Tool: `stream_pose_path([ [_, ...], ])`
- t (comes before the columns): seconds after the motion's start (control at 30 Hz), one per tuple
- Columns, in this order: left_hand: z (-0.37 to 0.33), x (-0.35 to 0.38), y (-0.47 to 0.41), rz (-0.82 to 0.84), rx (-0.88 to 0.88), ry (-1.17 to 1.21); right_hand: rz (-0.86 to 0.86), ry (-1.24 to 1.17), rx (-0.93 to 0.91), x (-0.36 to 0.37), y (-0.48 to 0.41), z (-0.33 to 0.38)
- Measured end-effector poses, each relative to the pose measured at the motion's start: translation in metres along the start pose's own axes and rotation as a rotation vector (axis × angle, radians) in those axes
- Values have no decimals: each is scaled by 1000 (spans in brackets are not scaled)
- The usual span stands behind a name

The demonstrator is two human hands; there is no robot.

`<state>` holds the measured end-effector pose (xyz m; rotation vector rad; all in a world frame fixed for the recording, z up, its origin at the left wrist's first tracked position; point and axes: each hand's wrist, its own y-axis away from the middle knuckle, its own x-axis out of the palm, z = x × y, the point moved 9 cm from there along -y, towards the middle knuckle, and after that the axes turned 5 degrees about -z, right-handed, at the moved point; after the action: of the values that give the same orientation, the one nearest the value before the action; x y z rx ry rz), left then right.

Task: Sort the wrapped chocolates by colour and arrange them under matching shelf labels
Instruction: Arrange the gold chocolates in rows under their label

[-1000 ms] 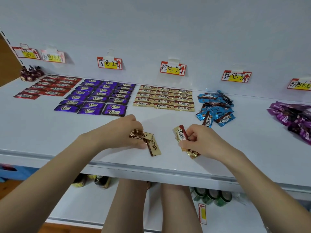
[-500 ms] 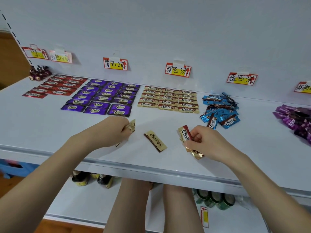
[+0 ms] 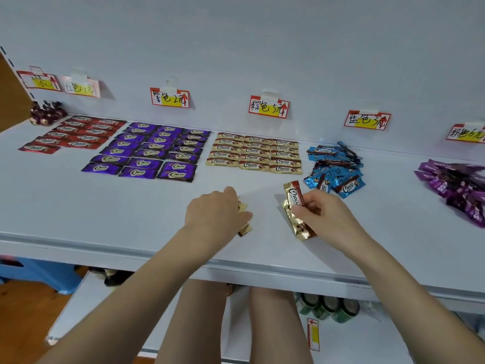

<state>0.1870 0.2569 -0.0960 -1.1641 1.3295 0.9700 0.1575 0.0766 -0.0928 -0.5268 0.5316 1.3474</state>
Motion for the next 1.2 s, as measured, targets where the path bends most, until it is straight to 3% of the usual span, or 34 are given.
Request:
stream_pose_path([
  [0.3, -16, -7, -4, 140, 95, -157, -32, -279, -12, -4, -1, 8],
  [0.43, -4, -13, -7, 61, 40, -174, -12, -383, 0, 0, -1, 10],
  [0.63, 18, -18, -7, -69, -35, -19, 32, -458, 2, 11, -2, 21],
  [0.73, 30, -17, -2, -59, -94, 346, 60, -513, -14, 18, -2, 35],
  [0.83, 38, -5, 16, 25, -320, 1273, 91, -540, -39, 29, -4, 51],
  [0.9, 32, 9, 28, 85, -475, 1690, 120, -533, -55, 40, -4, 61],
  [1.03, 23, 22, 35, 138, -585, 1952, 131, -455, -92, 57, -6, 77],
  [1.2, 33, 13, 31, 17, -422, 1891, 157, -419, -153, 69, -11, 91],
])
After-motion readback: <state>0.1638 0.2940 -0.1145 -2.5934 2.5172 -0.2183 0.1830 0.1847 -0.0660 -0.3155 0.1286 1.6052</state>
